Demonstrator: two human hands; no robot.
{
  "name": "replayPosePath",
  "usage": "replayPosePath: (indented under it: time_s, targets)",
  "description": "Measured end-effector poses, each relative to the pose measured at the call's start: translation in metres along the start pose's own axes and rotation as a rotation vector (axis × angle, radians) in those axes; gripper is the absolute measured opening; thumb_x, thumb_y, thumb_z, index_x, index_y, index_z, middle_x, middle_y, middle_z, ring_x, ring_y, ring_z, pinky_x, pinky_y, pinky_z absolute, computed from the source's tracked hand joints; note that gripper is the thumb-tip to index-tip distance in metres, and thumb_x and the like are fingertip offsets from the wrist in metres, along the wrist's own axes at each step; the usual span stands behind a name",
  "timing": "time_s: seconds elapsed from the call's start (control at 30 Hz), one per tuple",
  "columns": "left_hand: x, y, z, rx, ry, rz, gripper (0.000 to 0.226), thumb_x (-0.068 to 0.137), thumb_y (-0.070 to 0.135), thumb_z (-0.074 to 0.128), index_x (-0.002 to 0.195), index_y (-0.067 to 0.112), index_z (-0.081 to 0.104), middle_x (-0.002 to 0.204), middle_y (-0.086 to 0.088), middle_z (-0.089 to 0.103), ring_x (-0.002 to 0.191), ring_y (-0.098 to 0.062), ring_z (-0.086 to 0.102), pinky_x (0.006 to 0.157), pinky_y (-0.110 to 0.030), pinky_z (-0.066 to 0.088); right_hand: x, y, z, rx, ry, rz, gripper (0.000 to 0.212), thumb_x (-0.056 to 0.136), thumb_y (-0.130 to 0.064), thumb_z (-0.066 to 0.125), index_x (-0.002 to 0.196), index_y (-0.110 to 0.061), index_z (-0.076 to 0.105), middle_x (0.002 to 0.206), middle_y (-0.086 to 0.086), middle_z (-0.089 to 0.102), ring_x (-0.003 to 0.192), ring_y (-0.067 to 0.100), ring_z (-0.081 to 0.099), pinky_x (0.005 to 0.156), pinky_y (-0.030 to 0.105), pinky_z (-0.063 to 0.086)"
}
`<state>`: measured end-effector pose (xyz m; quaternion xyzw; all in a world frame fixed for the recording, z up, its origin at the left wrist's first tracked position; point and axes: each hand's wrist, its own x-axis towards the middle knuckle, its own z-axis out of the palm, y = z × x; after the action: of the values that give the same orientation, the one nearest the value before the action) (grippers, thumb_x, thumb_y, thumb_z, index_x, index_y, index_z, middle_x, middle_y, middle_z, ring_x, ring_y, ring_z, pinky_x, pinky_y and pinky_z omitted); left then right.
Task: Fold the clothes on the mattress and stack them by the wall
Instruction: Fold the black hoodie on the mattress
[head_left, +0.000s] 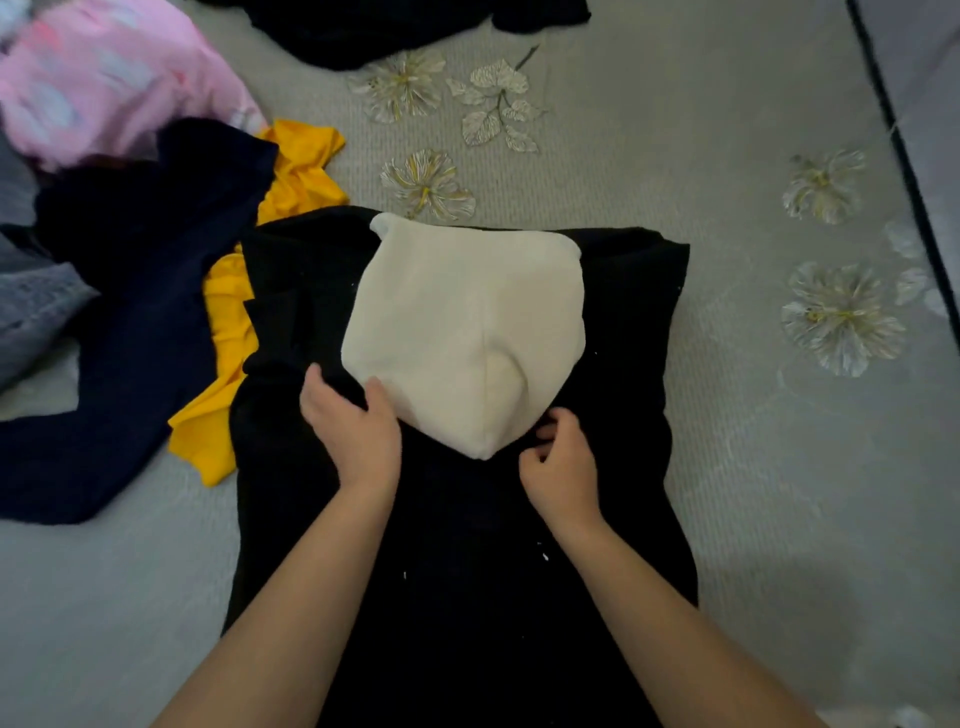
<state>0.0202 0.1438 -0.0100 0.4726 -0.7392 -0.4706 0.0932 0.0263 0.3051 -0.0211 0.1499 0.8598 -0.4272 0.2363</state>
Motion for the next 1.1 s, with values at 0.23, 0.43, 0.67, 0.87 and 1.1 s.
replayPosePath:
  time_s: [0.23, 0.43, 0.67, 0.87, 1.1]
  targets:
    - [-0.004, -0.023, 0.016, 0.921, -0.508, 0.673, 0.065, 0.095, 0.043, 0.037, 0.147, 0.016, 0.009, 0.155, -0.011, -0.005, 0.142, -0.028, -0.009, 0.114, -0.040, -0.002, 0.041, -0.020, -0.013, -0.601, 0.025, -0.583, 0.050, 0.094, -0.026, 0.039, 0.142, -0.013, 0.031, 0.153, 0.015, 0.017, 0.142, 0.034, 0.009, 0.111, 0.051, 0.009]
    - [0.000, -0.061, 0.010, 1.232, -0.618, 0.537, 0.071, 0.096, 0.040, 0.035, 0.146, 0.019, -0.012, 0.153, -0.006, -0.020, 0.141, -0.026, -0.016, 0.114, -0.041, -0.004, 0.058, 0.021, -0.009, -0.959, -0.335, -0.465, 0.063, 0.097, -0.030, 0.031, 0.147, -0.019, -0.006, 0.155, 0.001, -0.016, 0.142, 0.019, -0.015, 0.114, 0.045, -0.001]
    - [-0.066, -0.096, -0.031, 0.860, -0.601, 0.704, 0.054, 0.094, 0.022, 0.046, 0.141, 0.004, 0.029, 0.151, -0.013, 0.022, 0.142, -0.027, 0.011, 0.114, -0.039, 0.007, -0.013, 0.083, -0.051, -0.577, 0.073, -0.449, 0.052, 0.087, -0.010, 0.056, 0.135, 0.002, 0.039, 0.146, 0.022, 0.029, 0.139, 0.037, 0.019, 0.111, 0.053, 0.019]
    - [-0.134, -0.163, -0.070, 0.840, -0.633, 0.706, 0.050, 0.089, 0.018, 0.054, 0.131, -0.007, 0.042, 0.140, -0.024, 0.039, 0.133, -0.039, 0.031, 0.107, -0.045, 0.016, -0.114, 0.191, -0.065, -0.570, 0.118, -0.215, 0.065, 0.081, -0.015, 0.066, 0.132, 0.013, 0.036, 0.136, 0.035, 0.036, 0.121, 0.049, 0.041, 0.101, 0.054, 0.031]
    - [-0.178, -0.206, -0.111, 0.927, -0.630, 0.726, 0.066, 0.089, 0.017, 0.054, 0.143, 0.004, 0.021, 0.153, -0.014, 0.011, 0.143, -0.028, 0.004, 0.114, -0.037, 0.000, -0.196, 0.225, -0.021, -0.178, 0.069, -0.019, 0.077, 0.086, -0.012, 0.061, 0.145, -0.004, 0.012, 0.147, 0.015, 0.030, 0.133, 0.026, 0.033, 0.106, 0.026, 0.026]
